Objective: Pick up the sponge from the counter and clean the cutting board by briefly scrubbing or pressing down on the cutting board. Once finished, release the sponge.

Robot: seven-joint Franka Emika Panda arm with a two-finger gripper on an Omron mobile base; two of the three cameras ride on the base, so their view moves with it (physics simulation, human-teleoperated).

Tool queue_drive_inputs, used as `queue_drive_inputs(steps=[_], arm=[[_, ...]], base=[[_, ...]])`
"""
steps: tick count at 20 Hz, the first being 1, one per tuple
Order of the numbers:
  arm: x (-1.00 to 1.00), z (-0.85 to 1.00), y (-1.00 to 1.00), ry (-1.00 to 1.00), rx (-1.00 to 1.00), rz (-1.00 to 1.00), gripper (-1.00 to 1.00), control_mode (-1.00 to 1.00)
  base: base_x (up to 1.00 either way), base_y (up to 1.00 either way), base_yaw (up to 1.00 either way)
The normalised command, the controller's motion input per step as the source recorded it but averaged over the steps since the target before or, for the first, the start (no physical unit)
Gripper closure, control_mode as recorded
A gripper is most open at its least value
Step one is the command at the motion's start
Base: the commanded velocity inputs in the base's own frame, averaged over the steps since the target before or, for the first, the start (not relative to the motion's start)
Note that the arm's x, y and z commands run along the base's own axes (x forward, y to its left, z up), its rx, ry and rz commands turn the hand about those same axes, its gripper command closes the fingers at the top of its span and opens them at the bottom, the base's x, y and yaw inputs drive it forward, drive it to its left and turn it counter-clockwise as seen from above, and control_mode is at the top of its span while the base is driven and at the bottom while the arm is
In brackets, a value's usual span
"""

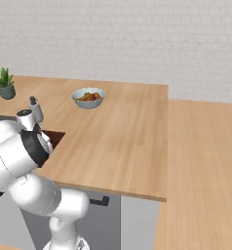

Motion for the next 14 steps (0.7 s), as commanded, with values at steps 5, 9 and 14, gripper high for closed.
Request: queue_drive_inputs(steps=[5,9,14], arm=[[0.12,0.00,0.72,0.10,0.00,-0.06,1.00,-1.00],[0.18,0.10,0.67,0.10,0.00,-0.04,1.00,-1.00],[0.16,0.08,0.85,0.08,0.00,-0.05,1.00,-1.00]], base=[[0.00,0.00,0.00],[0.00,0.00,0.00],[0.00,0.00,0.00]])
